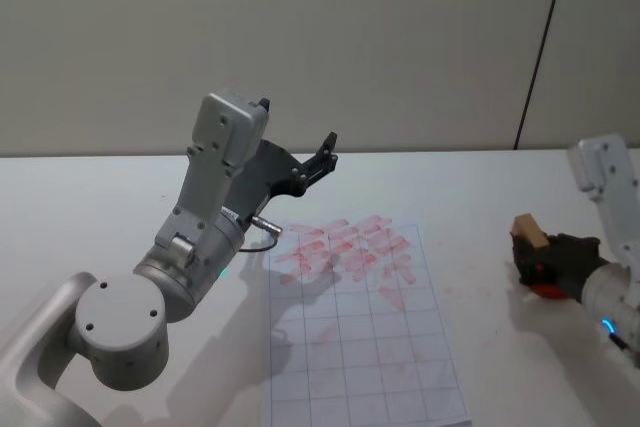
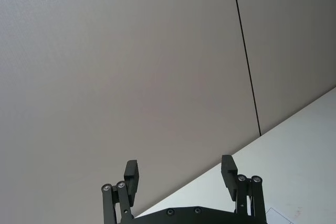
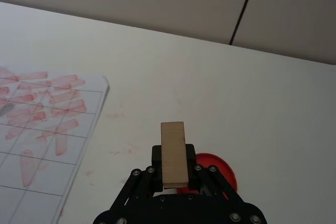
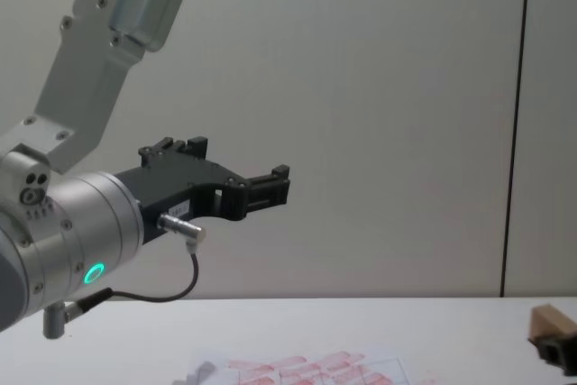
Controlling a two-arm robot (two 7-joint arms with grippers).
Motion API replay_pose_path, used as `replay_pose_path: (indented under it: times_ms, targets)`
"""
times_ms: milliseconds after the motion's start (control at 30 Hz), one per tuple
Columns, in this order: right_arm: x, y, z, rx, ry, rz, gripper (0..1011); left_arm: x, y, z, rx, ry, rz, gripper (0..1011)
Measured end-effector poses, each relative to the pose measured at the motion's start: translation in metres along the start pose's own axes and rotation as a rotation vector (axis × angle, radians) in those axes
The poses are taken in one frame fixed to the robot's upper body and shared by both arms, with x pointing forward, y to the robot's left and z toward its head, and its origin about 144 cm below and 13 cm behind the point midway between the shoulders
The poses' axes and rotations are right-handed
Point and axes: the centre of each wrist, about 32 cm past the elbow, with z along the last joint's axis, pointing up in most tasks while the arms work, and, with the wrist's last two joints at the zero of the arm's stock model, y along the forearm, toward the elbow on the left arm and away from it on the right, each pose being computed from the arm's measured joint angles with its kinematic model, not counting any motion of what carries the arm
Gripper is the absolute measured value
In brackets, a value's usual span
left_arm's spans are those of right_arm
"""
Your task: Use the one hand to pick up the stamp and affix it onto the A4 paper.
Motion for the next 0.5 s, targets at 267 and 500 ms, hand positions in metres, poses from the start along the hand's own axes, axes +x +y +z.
replay_pose_path:
  times_ms: [267,500]
  targets:
    - [0.011,-0.001,-0.008,-0.027,0.009,-0.049,227,0.000,0.000,0.000,0.000,0.000,0.000,1001]
    - [0.018,0.002,-0.013,-0.041,0.013,-0.069,227,0.000,0.000,0.000,0.000,0.000,0.000,1001]
